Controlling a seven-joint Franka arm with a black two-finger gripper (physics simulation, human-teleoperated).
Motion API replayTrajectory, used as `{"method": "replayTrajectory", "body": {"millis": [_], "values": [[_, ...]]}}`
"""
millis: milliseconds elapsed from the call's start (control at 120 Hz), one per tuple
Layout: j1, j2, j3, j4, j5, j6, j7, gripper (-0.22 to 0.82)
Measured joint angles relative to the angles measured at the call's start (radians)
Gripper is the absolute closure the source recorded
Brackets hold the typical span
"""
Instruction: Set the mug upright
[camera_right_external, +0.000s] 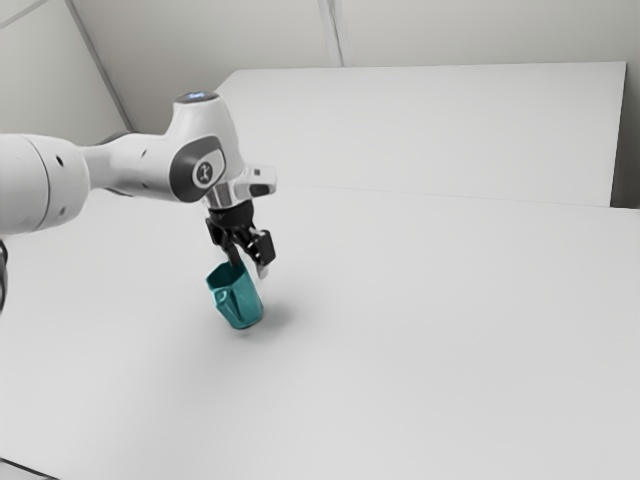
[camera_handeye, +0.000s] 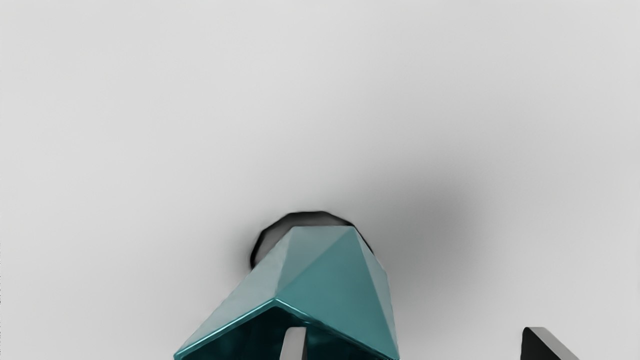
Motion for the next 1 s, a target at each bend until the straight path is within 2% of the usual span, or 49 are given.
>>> {"method": "replayTrajectory", "body": {"millis": [117,233,367,608,700,1000], "values": [[-0.023,0.053,0.0,0.105,0.0,-0.033,-0.017,0.09],[-0.03,0.064,0.0,0.137,0.0,-0.06,-0.034,0.05],[-0.031,0.065,0.001,0.154,0.0,-0.078,-0.05,0.03],[-0.087,0.121,0.001,0.269,-0.004,-0.154,-0.084,0.01],[-0.09,0.101,0.0,0.284,-0.003,-0.178,-0.096,0.01],[-0.087,-0.065,0.004,0.286,-0.001,-0.213,-0.069,0.0]]}}
